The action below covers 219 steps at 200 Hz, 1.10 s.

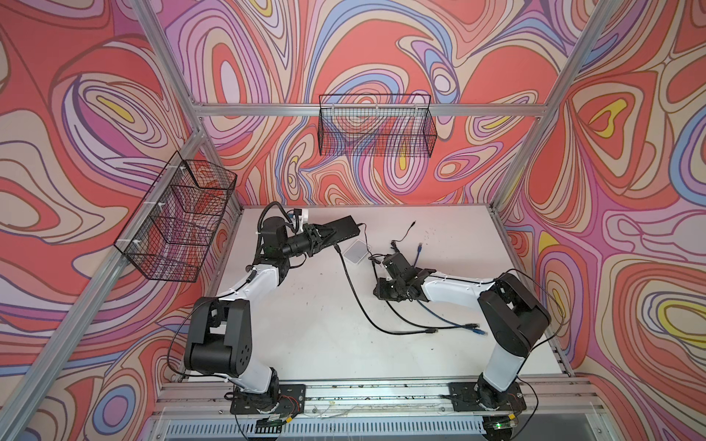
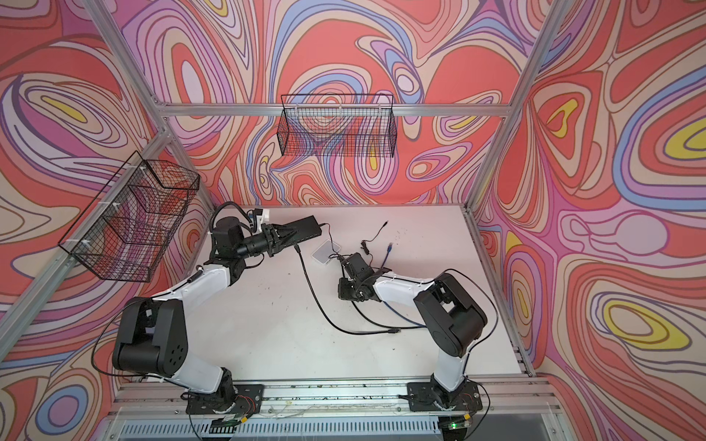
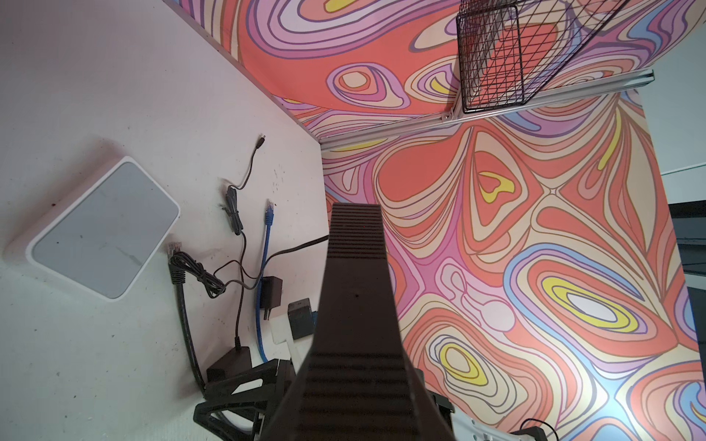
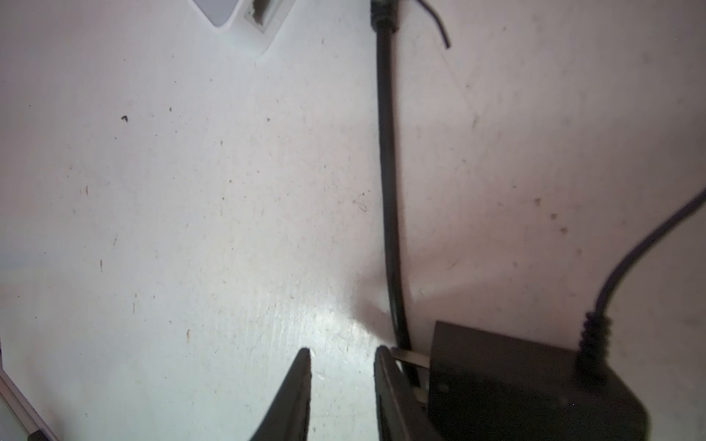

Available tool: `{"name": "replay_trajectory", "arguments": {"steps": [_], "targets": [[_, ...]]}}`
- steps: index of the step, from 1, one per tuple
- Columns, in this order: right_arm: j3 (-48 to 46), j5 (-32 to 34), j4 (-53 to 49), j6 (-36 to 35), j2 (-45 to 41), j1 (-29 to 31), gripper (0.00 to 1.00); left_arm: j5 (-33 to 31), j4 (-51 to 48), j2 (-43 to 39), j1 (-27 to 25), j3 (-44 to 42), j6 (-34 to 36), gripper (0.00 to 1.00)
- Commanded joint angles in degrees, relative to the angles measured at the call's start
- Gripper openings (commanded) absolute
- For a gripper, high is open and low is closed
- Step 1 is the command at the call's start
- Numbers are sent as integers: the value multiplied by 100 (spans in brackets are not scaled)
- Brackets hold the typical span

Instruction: Insert the plug into the switch port

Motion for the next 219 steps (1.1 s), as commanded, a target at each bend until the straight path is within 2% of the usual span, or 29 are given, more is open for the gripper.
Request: {"name": "replay_trajectory", "arguments": {"steps": [1,46,102,160,219], "targets": [[-151,108,-49,-71,-44,-159,29,149,108,-228,36,228,71,5],[-234,45,-70,-167,-44,-522,29,151,89,-265,44,233,72,5],[170,37,103,-601,-182,-537,32,167,216,-89,44,434,9,5],[1209,339,-208,-821,668,-528,35,191,223,139,46,805,-47,5],[1602,614,-127,-775,1162,-529,36,176,348,360,49,871,-96,5]]}}
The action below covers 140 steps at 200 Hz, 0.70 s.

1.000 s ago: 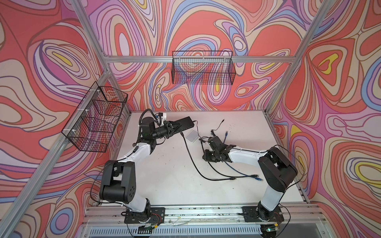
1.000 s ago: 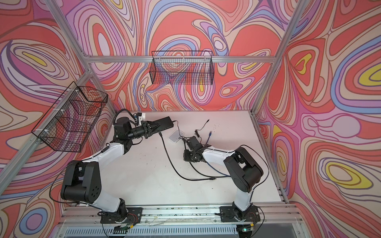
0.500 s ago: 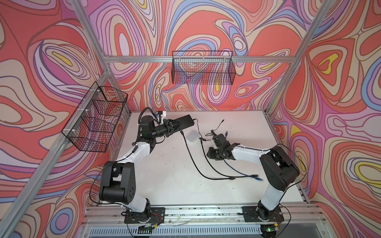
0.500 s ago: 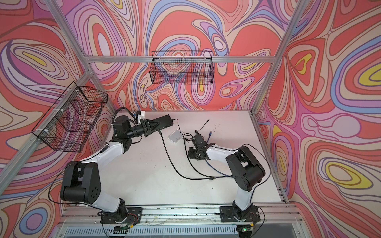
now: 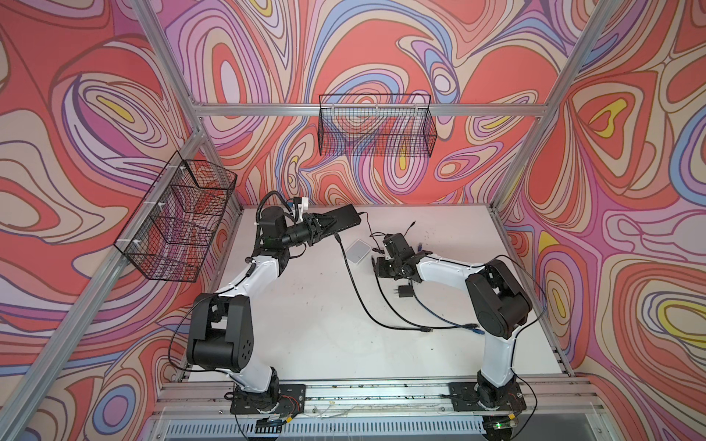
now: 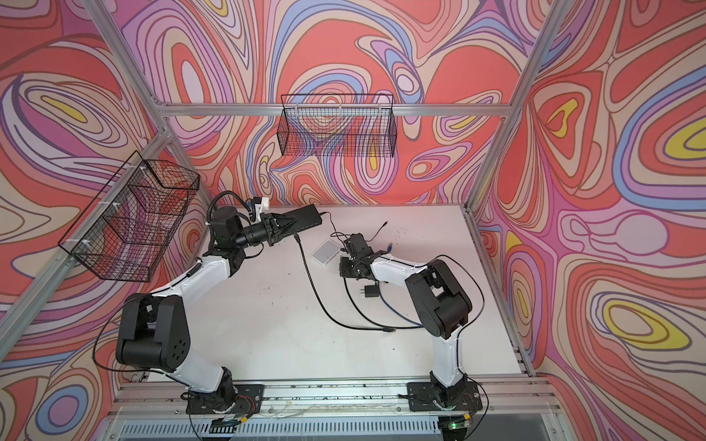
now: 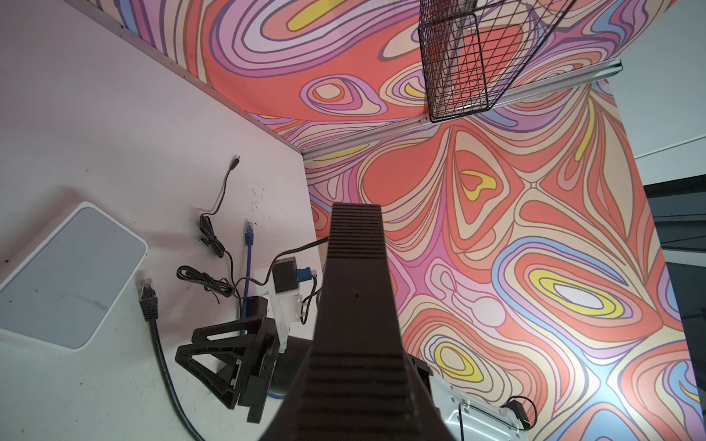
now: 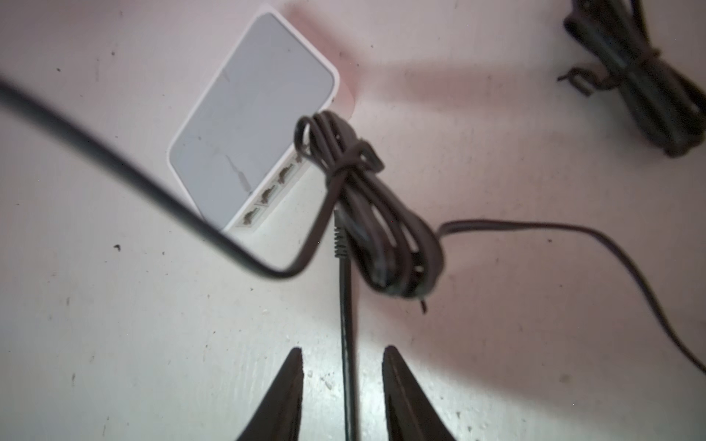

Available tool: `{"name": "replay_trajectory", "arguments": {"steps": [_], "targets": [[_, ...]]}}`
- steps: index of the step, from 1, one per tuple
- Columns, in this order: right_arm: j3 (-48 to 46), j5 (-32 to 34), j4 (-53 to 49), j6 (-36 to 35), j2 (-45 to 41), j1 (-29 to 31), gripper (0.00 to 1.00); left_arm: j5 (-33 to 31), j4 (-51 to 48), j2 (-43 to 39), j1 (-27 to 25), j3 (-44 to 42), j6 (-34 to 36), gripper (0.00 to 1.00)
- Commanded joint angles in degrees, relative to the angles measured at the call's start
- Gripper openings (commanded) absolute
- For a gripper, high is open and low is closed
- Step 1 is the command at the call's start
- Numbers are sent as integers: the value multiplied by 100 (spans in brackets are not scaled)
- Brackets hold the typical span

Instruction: Insert the plug into the switch port

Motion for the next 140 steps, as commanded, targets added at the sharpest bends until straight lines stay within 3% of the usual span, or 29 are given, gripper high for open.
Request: {"name": "replay_trajectory", "arguments": {"steps": [1,140], "targets": [[241,242,4,-27,182,2,36,77,402,135,47,202,-77,5],[715,511,139,7,994,153,33,139,450,261,84,352,-154,5]]}}
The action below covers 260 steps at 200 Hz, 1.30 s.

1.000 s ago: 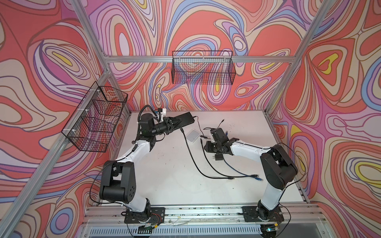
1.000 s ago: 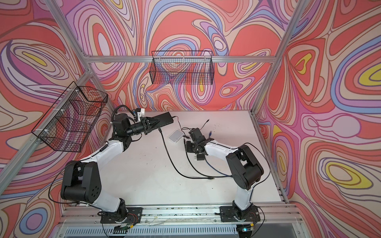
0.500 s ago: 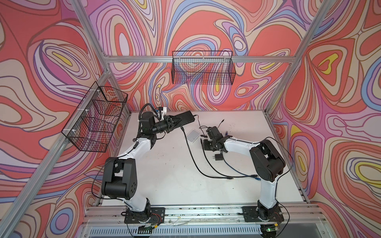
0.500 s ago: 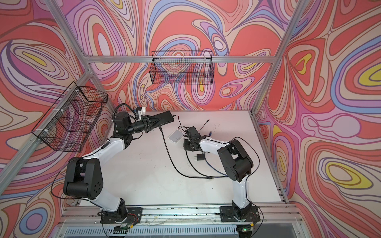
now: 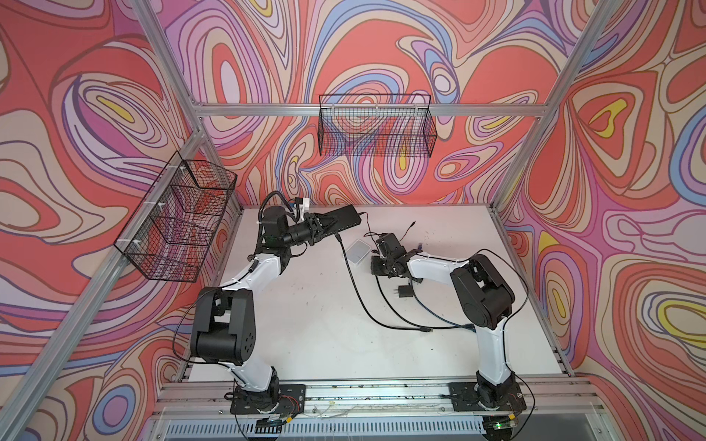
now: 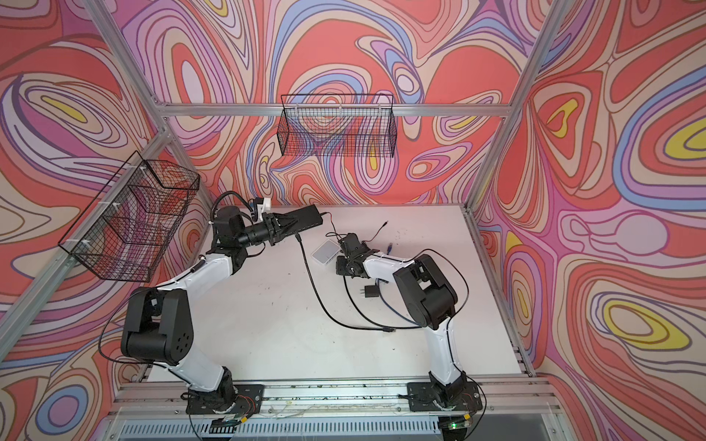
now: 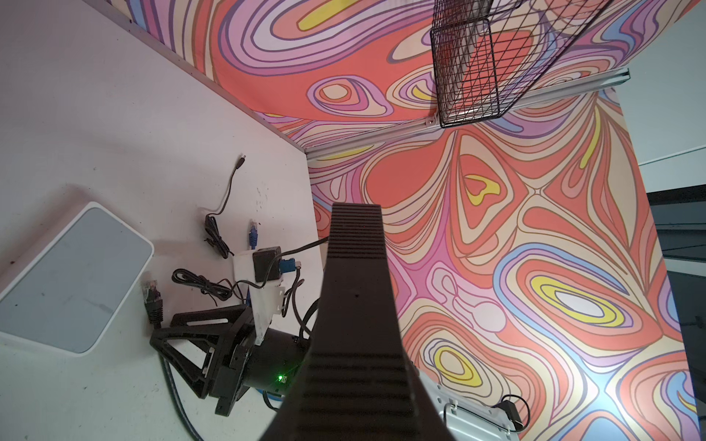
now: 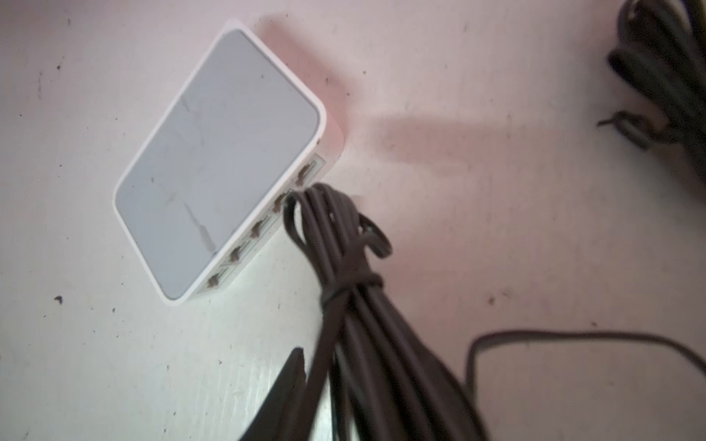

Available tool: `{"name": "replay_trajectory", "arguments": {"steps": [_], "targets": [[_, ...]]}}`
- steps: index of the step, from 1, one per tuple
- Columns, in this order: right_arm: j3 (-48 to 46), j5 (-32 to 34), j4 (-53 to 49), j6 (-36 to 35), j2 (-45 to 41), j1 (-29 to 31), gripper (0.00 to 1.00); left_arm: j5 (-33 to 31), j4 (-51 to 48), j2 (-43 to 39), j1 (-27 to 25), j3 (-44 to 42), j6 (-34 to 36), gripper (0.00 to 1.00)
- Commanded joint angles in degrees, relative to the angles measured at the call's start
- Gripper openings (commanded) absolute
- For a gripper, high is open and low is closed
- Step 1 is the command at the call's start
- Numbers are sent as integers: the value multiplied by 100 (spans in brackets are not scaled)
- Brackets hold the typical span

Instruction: Insert the plug into the switch port

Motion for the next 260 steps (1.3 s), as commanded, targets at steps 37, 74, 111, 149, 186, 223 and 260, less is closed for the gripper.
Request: {"name": "replay_trajectory", "arguments": {"steps": [37,74,111,149,186,223,260], "targets": [[176,318,-147,-25,393,116,28,126,366,18,77,215,-74,5],[167,449,-225,-71,462,153,25,126,372,-4,82,193,-71,5],[211,460,-254,-141,602,146,19,138,414,-11,83,158,-104,5],[204,455,-232,-201,690,148,12,141,432,-30,84,115,-98,5],[123,384,-146,-271,725,154,0,141,489,-22,84,78,-134,5],[-350,-83,538,-415,438,149,0,143,545,-59,80,-41,-158,5],[-1243,-797,1678,-494,-276,122,0,139,626,-176,82,-216,-201,5]]}}
